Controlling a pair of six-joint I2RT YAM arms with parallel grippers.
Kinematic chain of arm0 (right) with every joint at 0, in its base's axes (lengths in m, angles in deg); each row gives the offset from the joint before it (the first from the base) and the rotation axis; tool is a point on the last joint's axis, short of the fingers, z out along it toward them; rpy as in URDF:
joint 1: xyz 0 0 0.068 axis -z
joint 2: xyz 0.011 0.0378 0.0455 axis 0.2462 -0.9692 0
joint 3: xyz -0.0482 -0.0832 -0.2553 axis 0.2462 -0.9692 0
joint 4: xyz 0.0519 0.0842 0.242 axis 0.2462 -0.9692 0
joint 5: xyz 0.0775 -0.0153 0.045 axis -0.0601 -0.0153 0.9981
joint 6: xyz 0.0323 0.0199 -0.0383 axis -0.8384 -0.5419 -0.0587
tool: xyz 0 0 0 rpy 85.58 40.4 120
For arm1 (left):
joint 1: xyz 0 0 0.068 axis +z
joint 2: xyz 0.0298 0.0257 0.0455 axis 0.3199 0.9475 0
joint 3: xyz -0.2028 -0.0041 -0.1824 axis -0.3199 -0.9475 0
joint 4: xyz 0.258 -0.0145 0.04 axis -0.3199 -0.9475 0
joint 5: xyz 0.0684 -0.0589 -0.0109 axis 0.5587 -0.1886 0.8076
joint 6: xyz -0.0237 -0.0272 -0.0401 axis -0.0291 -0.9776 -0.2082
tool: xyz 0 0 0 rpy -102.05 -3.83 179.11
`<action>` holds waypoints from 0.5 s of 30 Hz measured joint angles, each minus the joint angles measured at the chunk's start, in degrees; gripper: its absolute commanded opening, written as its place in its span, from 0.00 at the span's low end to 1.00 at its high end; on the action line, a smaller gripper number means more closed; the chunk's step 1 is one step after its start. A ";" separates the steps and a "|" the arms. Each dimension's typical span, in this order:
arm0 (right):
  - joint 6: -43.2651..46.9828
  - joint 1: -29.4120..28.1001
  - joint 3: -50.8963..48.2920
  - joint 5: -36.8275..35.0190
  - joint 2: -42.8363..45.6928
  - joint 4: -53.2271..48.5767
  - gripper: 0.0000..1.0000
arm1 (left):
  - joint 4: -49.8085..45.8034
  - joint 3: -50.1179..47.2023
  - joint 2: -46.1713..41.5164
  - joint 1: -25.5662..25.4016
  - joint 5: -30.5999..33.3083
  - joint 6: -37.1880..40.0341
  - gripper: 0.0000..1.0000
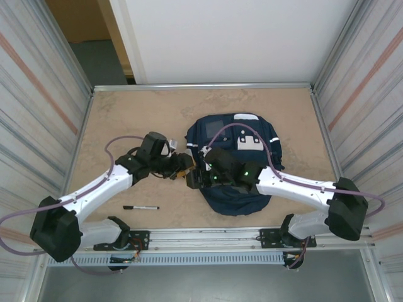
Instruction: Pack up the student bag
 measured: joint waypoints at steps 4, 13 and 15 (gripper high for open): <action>-0.28 0.00 0.68 -0.35 -2.14 0.94 0.48 | 1.22 -1.62 0.09 -1.33 -0.22 -2.10 0.45; -0.76 -0.26 0.72 -1.64 -3.17 1.75 0.30 | 3.61 -1.64 0.24 -2.36 0.83 -4.24 0.46; -1.66 -0.26 0.70 -1.97 -3.28 1.73 0.29 | 3.65 -1.64 0.33 -2.47 1.11 -4.46 0.47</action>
